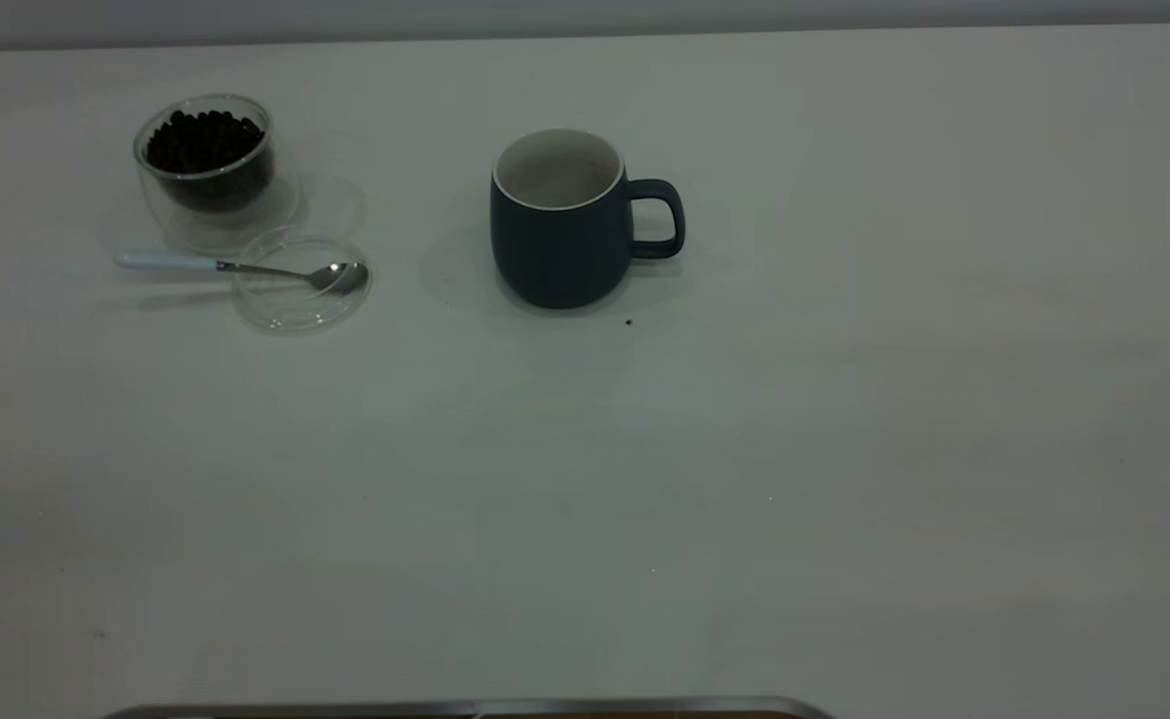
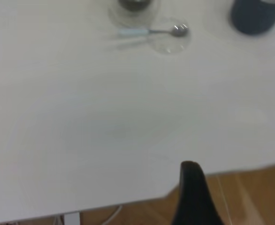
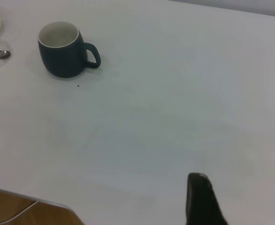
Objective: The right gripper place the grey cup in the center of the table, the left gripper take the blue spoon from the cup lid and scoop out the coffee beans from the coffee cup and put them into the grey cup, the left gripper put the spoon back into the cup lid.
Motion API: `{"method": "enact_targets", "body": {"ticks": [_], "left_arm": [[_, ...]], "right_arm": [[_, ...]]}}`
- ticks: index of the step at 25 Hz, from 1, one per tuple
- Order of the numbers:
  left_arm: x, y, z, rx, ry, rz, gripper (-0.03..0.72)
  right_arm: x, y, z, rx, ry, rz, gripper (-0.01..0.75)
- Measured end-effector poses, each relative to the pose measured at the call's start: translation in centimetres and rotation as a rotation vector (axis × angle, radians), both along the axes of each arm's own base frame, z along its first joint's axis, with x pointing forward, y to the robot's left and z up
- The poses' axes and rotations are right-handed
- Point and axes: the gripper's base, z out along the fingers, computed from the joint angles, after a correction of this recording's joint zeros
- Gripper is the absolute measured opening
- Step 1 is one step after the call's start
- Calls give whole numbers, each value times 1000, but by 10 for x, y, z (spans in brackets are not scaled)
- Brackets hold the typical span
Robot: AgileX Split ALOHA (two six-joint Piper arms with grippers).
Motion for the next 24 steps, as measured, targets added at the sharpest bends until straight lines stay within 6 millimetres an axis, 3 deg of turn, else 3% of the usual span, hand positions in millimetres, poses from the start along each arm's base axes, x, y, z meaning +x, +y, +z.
{"method": "enact_targets", "body": {"ticks": [24], "left_arm": [[-1,-1,0,0,-6,46,555]], "right_arm": [[0,0,0,0,0,0,451]]}}
